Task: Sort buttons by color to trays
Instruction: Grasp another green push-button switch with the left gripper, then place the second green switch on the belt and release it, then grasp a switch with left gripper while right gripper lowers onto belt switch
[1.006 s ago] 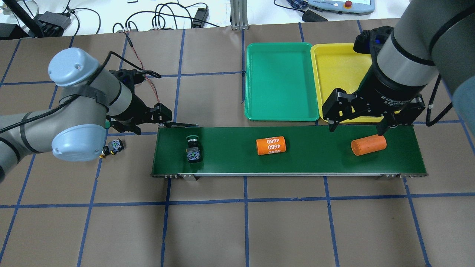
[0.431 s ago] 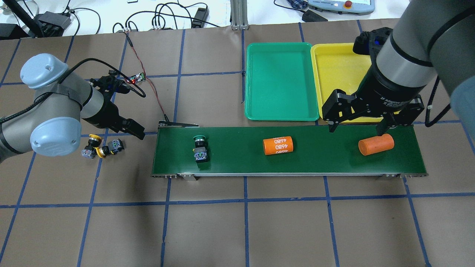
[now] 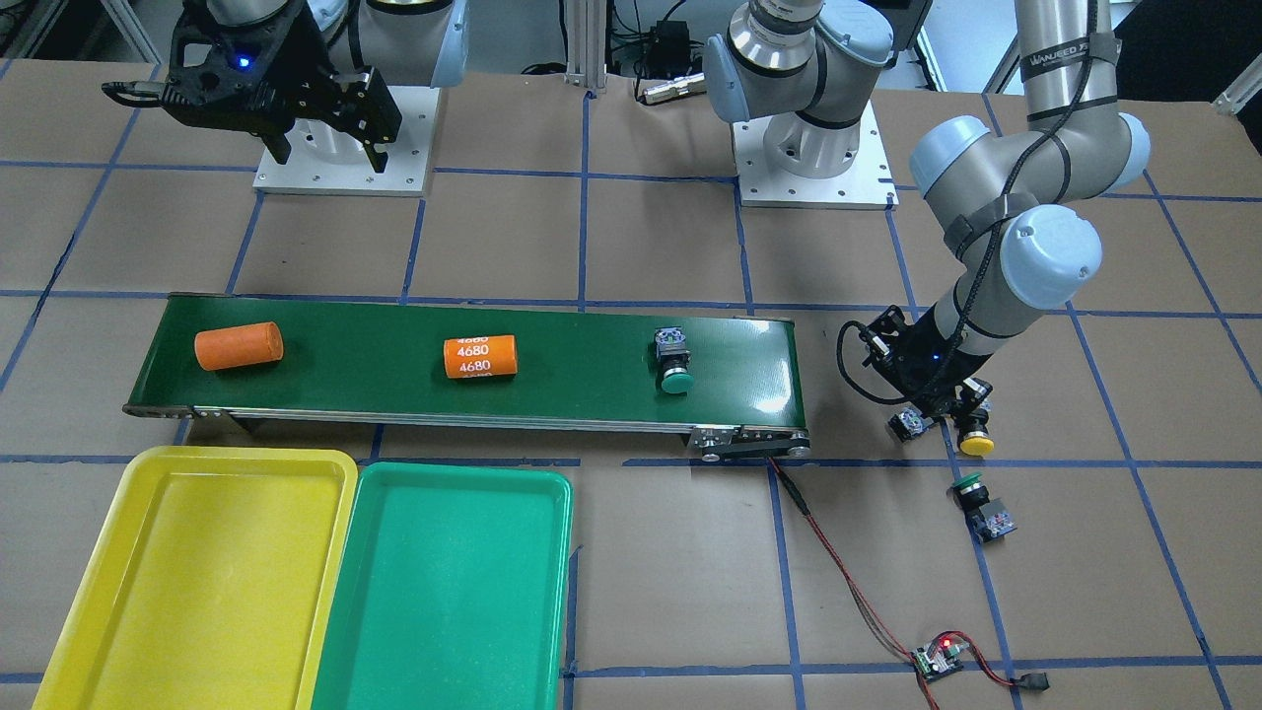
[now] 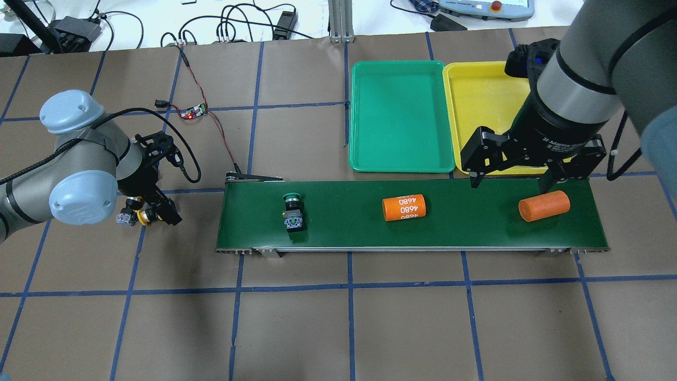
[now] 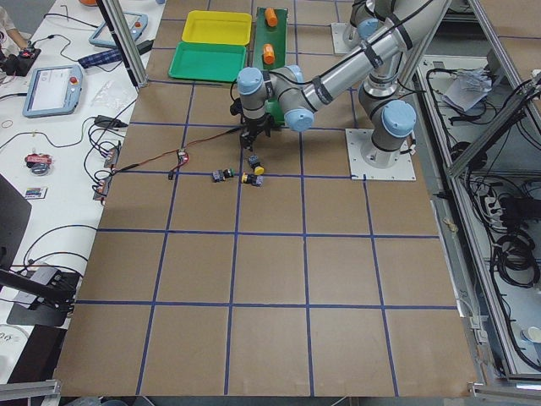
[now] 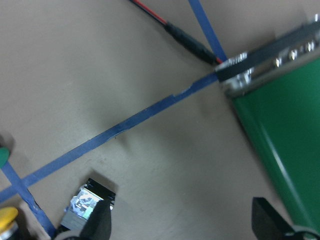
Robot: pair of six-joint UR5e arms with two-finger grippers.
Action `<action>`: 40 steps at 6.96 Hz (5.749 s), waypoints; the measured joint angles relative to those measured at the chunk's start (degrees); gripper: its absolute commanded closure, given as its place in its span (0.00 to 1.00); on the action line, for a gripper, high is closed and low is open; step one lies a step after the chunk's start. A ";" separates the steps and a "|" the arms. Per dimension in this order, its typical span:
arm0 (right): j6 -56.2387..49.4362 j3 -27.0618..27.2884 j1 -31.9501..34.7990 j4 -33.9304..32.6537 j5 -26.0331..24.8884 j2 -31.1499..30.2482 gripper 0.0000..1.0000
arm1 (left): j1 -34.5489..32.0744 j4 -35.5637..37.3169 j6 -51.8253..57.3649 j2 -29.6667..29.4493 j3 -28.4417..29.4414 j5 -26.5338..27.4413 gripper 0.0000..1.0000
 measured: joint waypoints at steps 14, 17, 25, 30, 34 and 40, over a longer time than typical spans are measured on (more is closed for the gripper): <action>0.12 0.24 0.07 -3.91 -0.38 2.75 0.00 | -11.13 13.37 7.15 6.52 -5.51 -4.56 1.00; -0.32 0.26 0.07 -3.93 -0.13 2.78 0.00 | -21.03 10.62 6.94 7.97 -4.81 -4.29 0.74; -0.01 0.24 -0.02 -4.12 -0.21 4.24 0.00 | -8.52 3.57 2.82 6.09 5.00 -11.32 0.00; 1.58 0.75 0.58 -7.29 0.76 9.16 0.00 | 0.03 2.92 -47.75 -8.44 15.46 -3.56 0.00; 7.73 2.28 4.49 -12.95 0.73 15.68 0.00 | 3.16 11.45 -59.33 -16.19 16.97 0.93 0.27; 9.85 5.14 8.86 -19.01 2.96 21.26 0.00 | 5.86 8.63 -59.42 -15.73 15.67 -6.20 1.00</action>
